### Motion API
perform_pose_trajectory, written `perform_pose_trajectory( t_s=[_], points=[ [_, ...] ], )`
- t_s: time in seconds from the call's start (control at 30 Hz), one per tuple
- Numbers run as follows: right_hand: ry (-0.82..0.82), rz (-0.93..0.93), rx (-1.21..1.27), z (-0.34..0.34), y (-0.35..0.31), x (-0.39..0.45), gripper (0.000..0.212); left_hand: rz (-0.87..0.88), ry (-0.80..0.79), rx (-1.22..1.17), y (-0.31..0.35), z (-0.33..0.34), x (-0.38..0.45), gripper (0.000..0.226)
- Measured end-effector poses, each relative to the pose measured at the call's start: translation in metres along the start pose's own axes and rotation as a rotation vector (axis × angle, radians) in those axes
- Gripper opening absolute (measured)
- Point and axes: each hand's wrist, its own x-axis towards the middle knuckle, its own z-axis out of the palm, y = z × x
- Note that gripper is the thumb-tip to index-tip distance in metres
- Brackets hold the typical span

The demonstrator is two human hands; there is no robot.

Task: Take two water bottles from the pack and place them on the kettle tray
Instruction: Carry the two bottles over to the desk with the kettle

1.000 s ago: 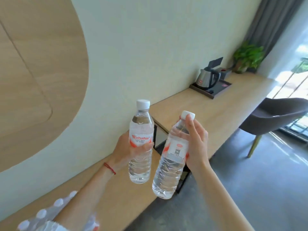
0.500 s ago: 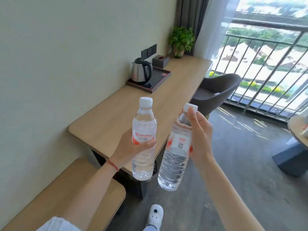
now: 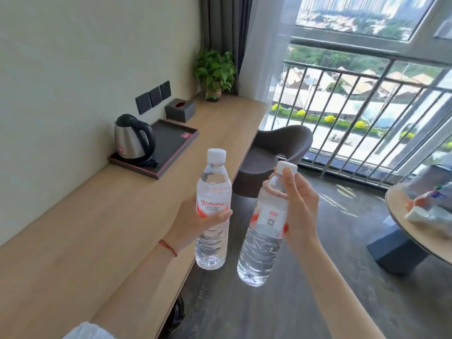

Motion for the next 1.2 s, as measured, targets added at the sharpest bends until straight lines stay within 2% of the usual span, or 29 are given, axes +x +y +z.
perform_pose_trajectory(
  t_s=[0.27, 0.43, 0.5, 0.6, 0.8, 0.97, 1.1, 1.2],
  points=[
    [-0.141, -0.007, 0.066, -0.037, 0.046, 0.173, 0.022, -0.054, 0.158, 0.054, -0.018, 0.062, 0.138, 0.033],
    [-0.307, -0.006, 0.093, -0.038, 0.057, 0.272, 0.022, -0.145, 0.338, -0.044, -0.017, 0.083, 0.201, 0.034],
    [-0.344, 0.008, 0.099, -0.031, 0.065, 0.309, 0.021, -0.189, 0.386, -0.084, -0.016, 0.087, 0.226, 0.045],
    [-0.396, 0.041, 0.113, -0.016, 0.081, 0.355, 0.022, -0.230, 0.441, -0.094, -0.022, 0.086, 0.263, 0.055],
    [-0.537, 0.091, 0.132, 0.033, 0.129, 0.437, 0.028, -0.296, 0.548, -0.095, -0.059, 0.069, 0.345, 0.048],
    [-0.648, 0.068, 0.063, 0.086, 0.166, 0.491, 0.031, -0.338, 0.579, -0.095, -0.095, 0.039, 0.403, 0.055],
    [-0.773, 0.020, -0.015, 0.125, 0.195, 0.524, 0.035, -0.399, 0.649, -0.105, -0.119, 0.023, 0.436, 0.052],
    [-0.892, 0.003, -0.053, 0.151, 0.222, 0.542, 0.030, -0.464, 0.706, -0.136, -0.138, 0.016, 0.450, 0.049]
  ],
)
